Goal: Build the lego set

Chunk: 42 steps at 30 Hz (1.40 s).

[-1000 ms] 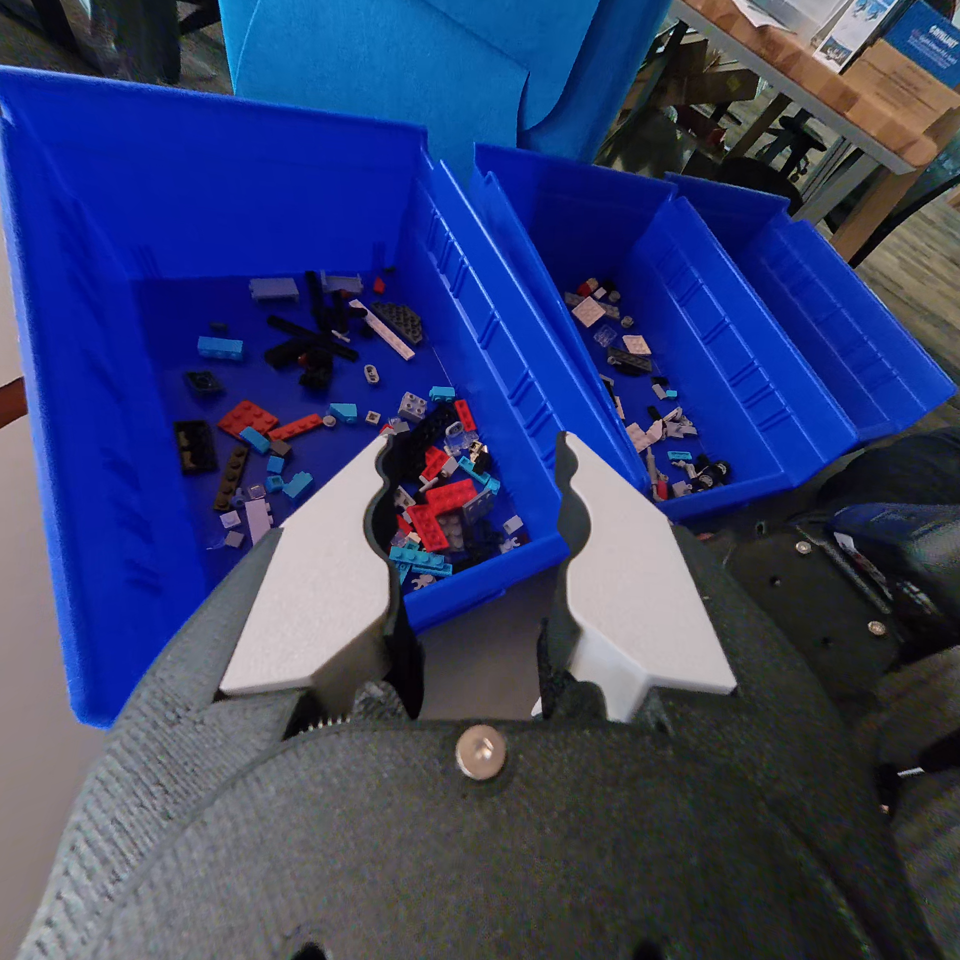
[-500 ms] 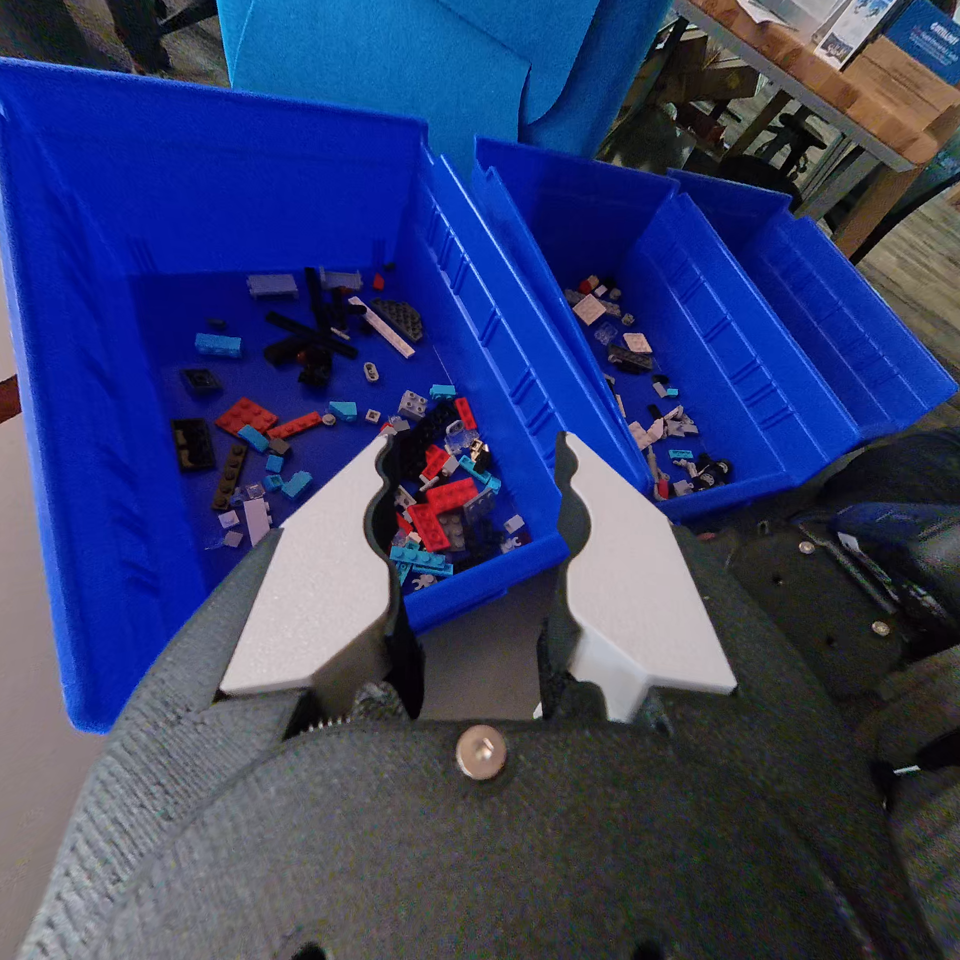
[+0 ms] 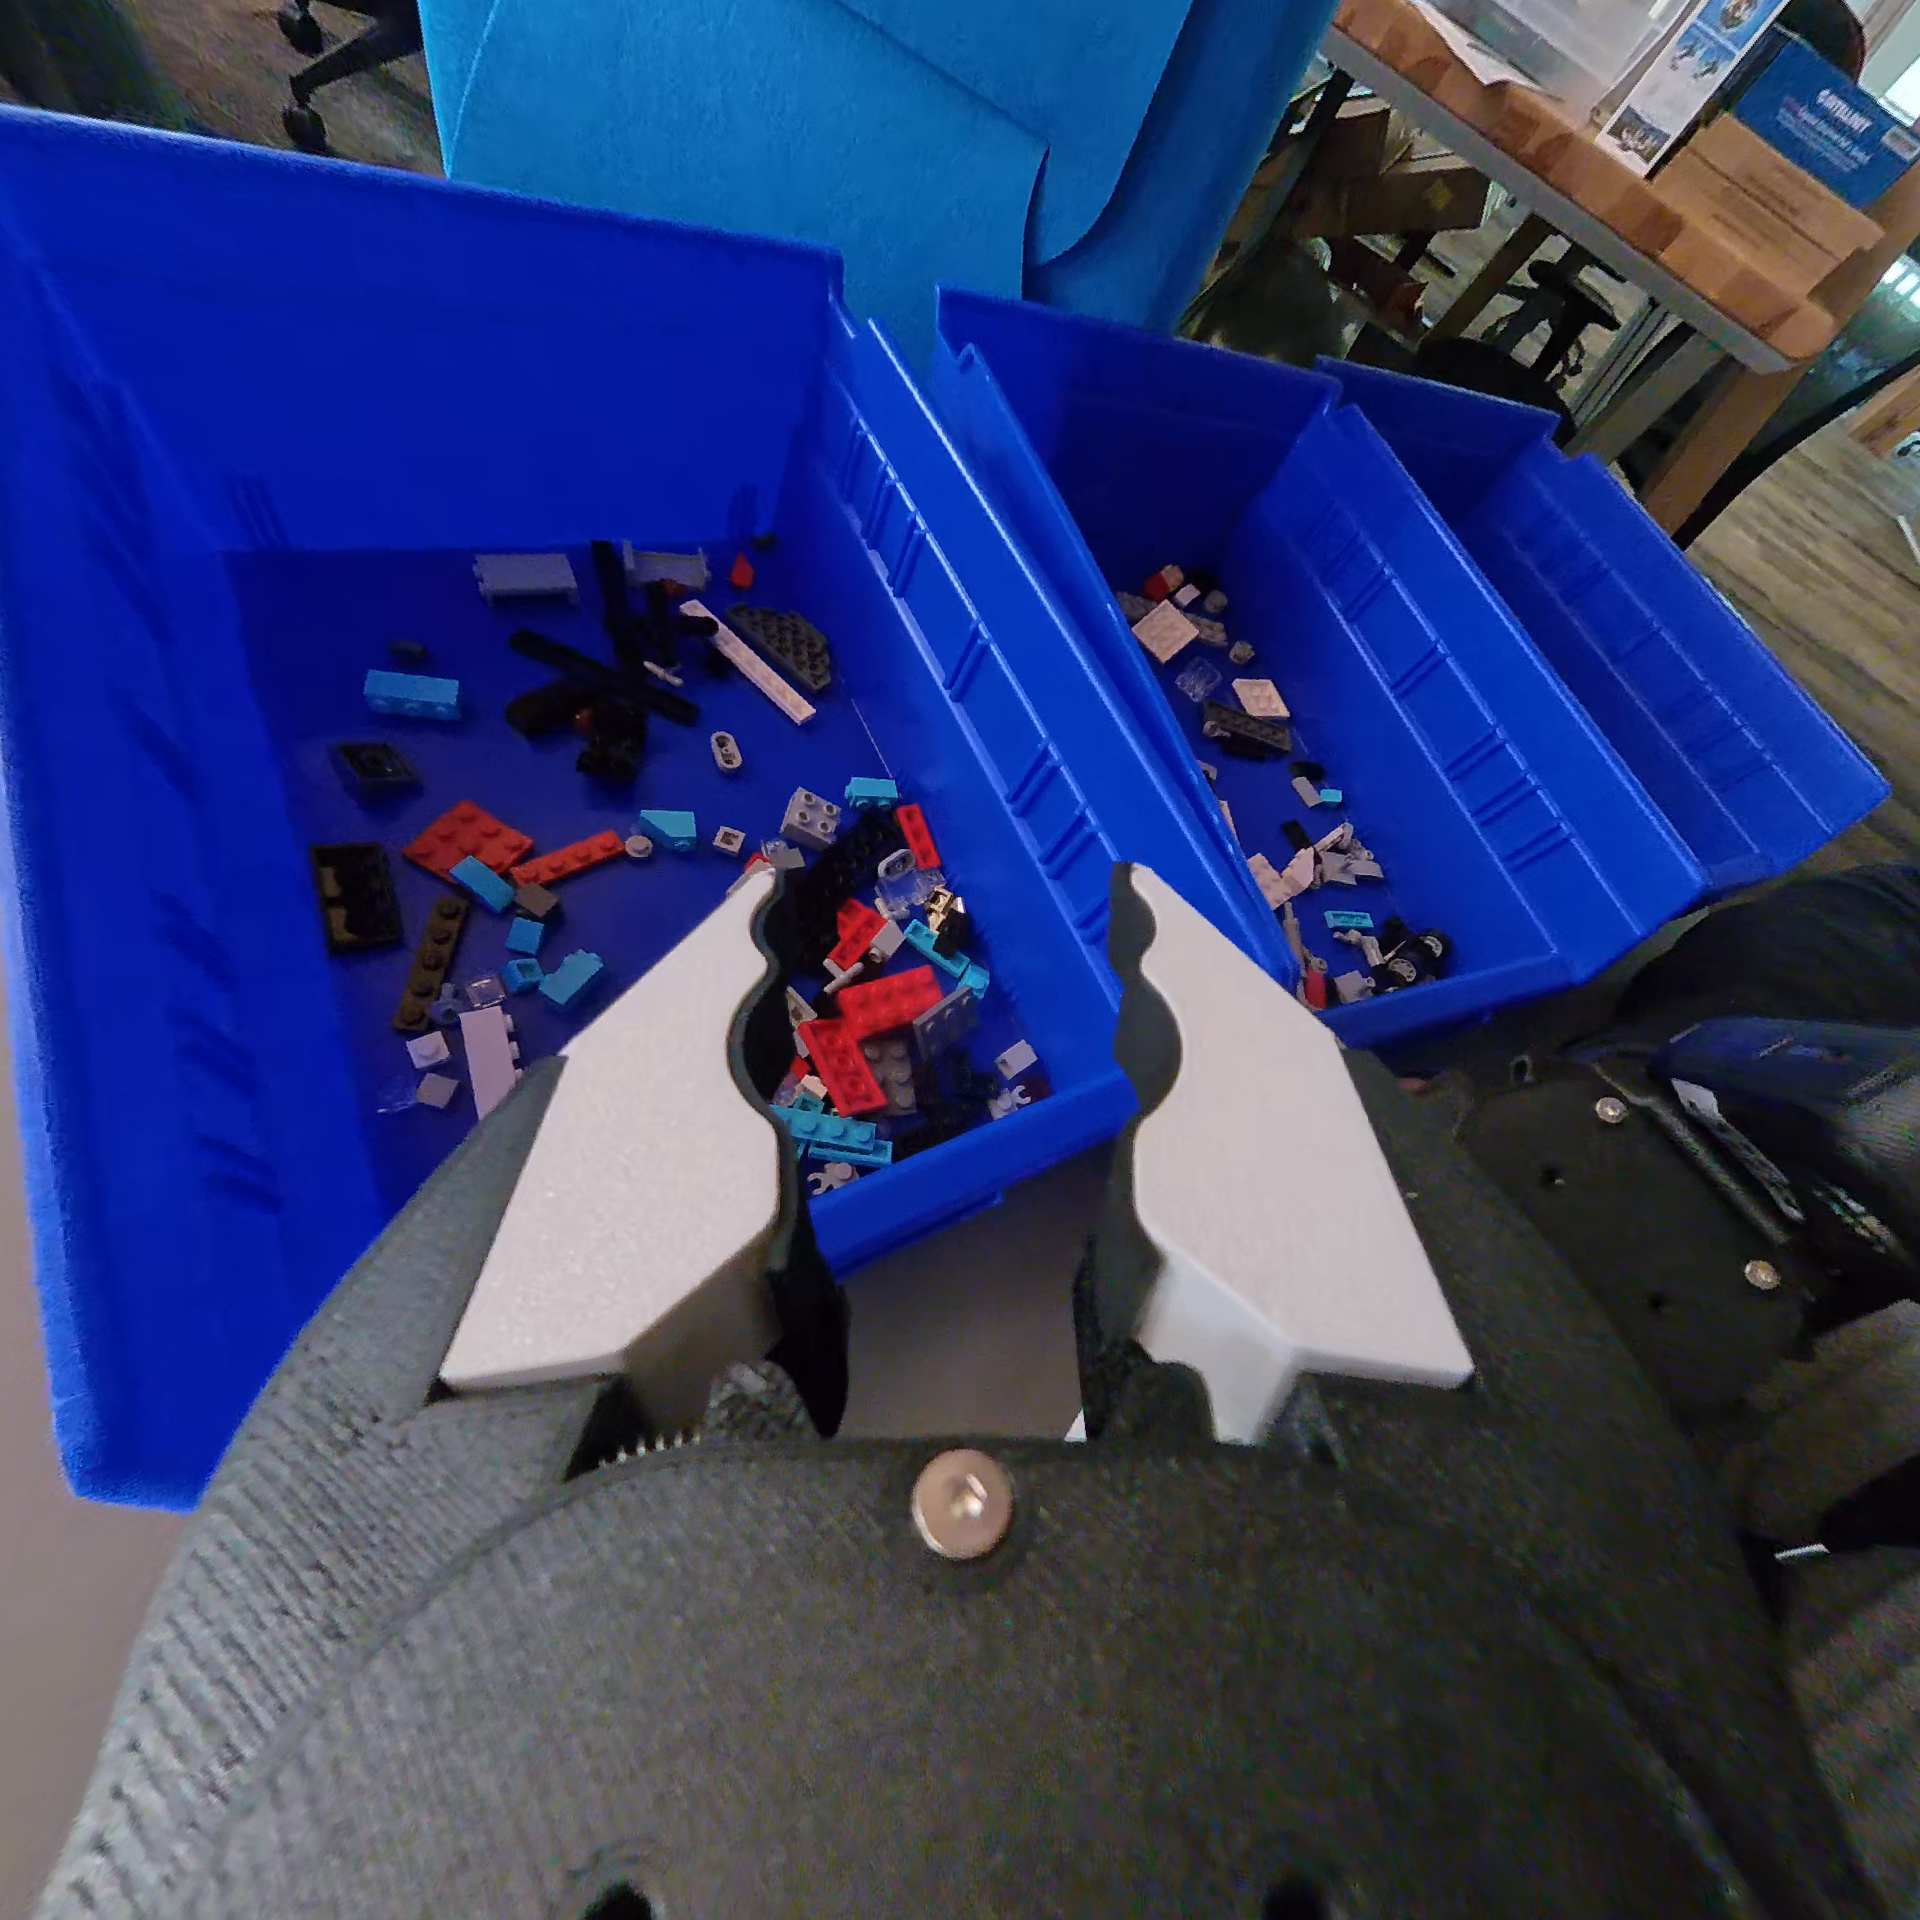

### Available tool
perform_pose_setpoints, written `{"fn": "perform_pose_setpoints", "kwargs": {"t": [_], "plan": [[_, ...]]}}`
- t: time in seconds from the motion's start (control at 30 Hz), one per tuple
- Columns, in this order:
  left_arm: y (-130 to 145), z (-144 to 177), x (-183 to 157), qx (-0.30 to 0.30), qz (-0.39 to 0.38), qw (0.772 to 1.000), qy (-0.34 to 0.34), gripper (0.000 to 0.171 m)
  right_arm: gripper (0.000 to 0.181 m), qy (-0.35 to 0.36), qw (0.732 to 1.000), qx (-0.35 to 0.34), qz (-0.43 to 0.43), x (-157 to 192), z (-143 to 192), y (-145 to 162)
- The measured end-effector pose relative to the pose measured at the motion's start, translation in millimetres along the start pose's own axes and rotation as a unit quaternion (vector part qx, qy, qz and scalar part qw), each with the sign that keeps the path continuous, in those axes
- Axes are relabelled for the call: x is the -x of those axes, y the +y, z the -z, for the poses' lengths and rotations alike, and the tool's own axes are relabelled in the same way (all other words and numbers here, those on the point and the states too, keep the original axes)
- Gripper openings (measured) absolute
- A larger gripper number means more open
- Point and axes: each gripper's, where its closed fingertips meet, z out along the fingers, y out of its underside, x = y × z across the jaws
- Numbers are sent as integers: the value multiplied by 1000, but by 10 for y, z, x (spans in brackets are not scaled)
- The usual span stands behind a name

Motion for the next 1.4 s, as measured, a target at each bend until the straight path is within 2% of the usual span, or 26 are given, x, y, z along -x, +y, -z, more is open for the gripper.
{"fn": "perform_pose_setpoints", "kwargs": {"t": [0.53, 0.67, 0.77, 0.87, 0.93, 1.03, 1.2, 1.33, 1.4], "plan": [[-15, -34, -45, 6, -10, 1000, 10, 59, 35, -3, 1000, 1, 1, 9, -2, 3], [-168, -94, -259, 20, -57, 997, 42, 59, 34, -4, 1000, 2, 7, 27, -5, 6], [-289, -253, -588, 65, -130, 985, 91, 59, 34, -4, 1000, 4, 16, 45, -7, 11], [-233, -529, -939, 149, -225, 953, 139, 59, 34, -3, 1000, 7, 28, 68, -13, 20], [-64, -724, -1114, 218, -296, 915, 167, 58, 34, -1, 999, 8, 36, 81, -17, 25], [252, -961, -1227, 320, -360, 857, 183, 54, 34, 1, 999, 10, 46, 96, -20, 32], [687, -1177, -1134, 447, -407, 778, 174, 46, 34, 2, 998, 11, 57, 115, -22, 38], [902, -1222, -1057, 503, -433, 731, 158, 40, 34, 2, 998, 10, 62, 124, -18, 39], [952, -1247, -1030, 516, -445, 717, 147, 37, 34, 0, 998, 9, 64, 131, -15, 38]]}}
